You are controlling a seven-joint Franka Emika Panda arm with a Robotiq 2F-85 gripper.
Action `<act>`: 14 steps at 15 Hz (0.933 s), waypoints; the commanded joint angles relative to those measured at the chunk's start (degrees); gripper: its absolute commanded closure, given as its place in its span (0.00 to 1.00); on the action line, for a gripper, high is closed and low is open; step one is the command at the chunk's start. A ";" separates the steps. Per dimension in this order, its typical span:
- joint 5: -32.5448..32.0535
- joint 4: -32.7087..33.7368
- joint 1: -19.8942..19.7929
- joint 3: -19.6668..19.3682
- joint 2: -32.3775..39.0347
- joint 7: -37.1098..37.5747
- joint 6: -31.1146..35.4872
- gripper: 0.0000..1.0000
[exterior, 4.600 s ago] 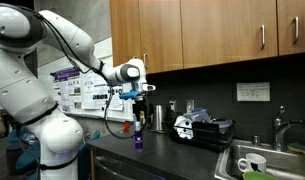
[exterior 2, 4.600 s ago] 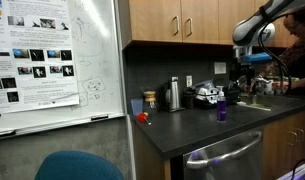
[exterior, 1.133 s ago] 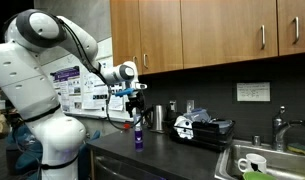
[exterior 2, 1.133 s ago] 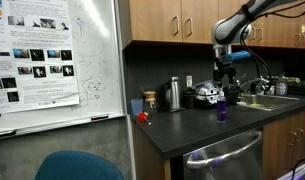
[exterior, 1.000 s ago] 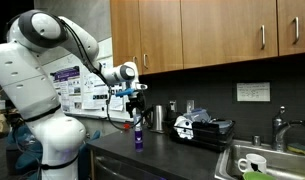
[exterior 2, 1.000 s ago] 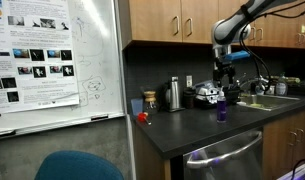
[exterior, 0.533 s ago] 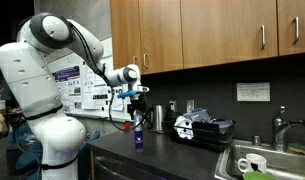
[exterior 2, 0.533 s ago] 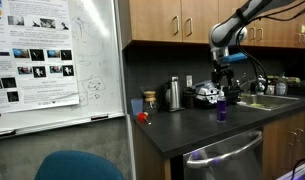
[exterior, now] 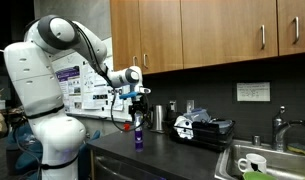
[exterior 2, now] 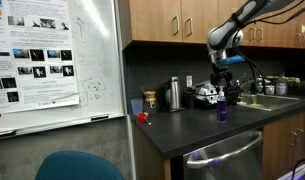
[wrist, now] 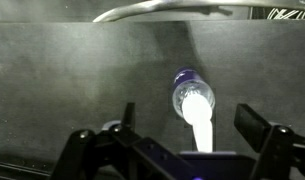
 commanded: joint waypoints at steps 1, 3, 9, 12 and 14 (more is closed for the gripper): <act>-0.81 2.07 0.29 -0.47 1.50 0.85 -1.72 0.00; -0.84 2.40 0.28 -0.55 1.85 0.91 -1.98 0.00; -0.86 3.56 0.19 -0.73 3.76 2.01 -2.80 0.00; -0.90 3.87 0.29 -0.72 4.31 2.44 -3.03 0.00; -1.08 3.79 0.32 -0.69 4.39 2.71 -2.66 0.26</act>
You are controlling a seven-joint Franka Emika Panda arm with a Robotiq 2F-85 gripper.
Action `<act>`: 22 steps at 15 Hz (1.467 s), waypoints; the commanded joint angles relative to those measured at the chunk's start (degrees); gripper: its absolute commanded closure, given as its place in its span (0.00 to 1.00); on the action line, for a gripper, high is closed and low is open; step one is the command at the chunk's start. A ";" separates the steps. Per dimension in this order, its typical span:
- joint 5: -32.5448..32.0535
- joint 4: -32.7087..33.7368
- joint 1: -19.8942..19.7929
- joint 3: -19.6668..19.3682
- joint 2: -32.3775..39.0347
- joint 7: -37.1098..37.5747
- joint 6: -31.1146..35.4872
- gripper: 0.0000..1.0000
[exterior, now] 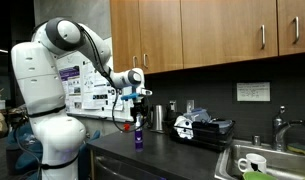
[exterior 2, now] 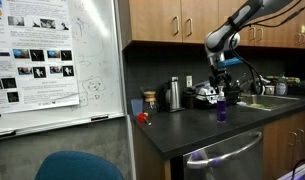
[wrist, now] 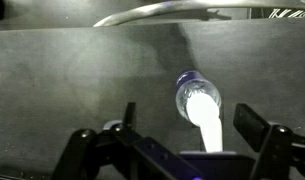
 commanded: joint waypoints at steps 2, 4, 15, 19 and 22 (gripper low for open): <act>-1.08 1.48 0.37 -0.24 0.91 1.46 -1.06 0.39; -1.02 1.48 0.42 -0.24 0.84 1.41 -0.97 0.56; -0.84 1.38 0.52 -0.28 0.50 1.01 -0.88 0.92; -0.91 1.52 0.52 -0.26 0.61 1.00 -0.97 0.92; -1.00 1.36 0.76 -0.01 -0.83 1.08 -1.43 0.92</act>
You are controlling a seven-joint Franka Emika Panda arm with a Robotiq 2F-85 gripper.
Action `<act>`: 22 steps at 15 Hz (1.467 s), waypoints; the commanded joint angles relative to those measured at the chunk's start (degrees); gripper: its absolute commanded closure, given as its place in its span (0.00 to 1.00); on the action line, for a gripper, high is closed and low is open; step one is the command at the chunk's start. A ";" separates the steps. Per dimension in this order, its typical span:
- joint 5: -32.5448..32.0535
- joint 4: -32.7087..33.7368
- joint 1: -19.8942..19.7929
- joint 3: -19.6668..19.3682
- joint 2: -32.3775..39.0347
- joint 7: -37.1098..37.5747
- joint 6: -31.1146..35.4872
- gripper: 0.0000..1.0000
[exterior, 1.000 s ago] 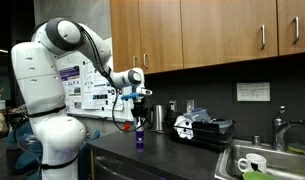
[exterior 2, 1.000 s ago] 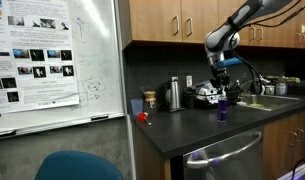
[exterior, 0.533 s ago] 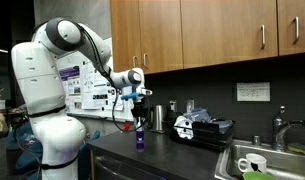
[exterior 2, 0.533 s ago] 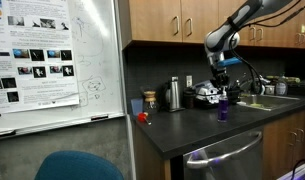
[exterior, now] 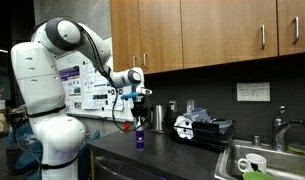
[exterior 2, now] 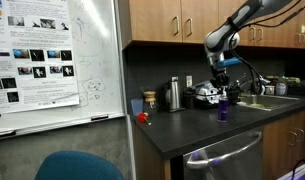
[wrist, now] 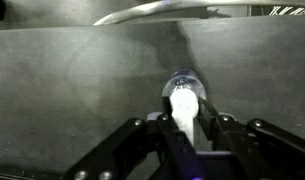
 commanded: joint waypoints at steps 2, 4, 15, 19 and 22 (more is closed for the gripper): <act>-0.98 0.58 0.96 0.11 -2.96 0.44 -1.51 0.92; -1.11 0.69 1.19 0.25 -4.57 0.35 -1.69 0.92; -0.67 0.43 0.92 -0.20 -10.17 -0.67 -1.73 0.92; -0.83 0.25 1.20 0.21 -10.11 -0.42 -1.62 0.92; -0.86 0.18 1.28 0.40 -10.07 -0.40 -1.63 0.92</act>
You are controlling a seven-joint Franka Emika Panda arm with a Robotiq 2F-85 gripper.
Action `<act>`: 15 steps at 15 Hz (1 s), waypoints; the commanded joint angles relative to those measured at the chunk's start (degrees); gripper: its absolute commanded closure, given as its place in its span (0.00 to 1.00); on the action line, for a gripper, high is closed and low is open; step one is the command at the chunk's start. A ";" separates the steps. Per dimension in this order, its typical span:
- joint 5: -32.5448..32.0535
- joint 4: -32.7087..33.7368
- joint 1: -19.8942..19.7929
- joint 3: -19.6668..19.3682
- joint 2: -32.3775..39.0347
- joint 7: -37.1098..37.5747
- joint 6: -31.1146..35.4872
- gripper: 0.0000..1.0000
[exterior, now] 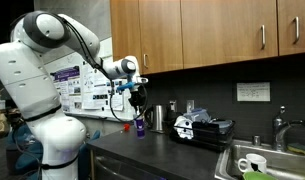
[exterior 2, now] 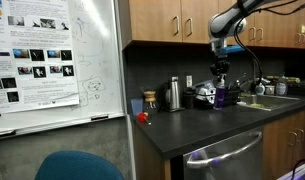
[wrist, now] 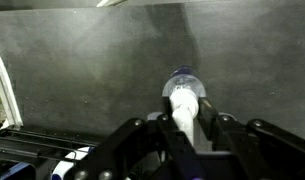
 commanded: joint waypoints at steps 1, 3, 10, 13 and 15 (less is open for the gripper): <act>-0.66 -0.05 0.19 -0.01 -1.00 -0.32 -0.80 0.92; 1.09 1.38 -0.39 -1.78 -0.52 -1.67 -1.71 0.92; 8.99 3.92 -8.24 -15.90 -2.91 -7.85 -3.56 0.92; 12.54 0.97 -13.43 -23.49 -4.18 -11.60 -2.67 0.92; 14.33 -1.33 -17.11 -28.36 -4.49 -13.94 -2.36 0.92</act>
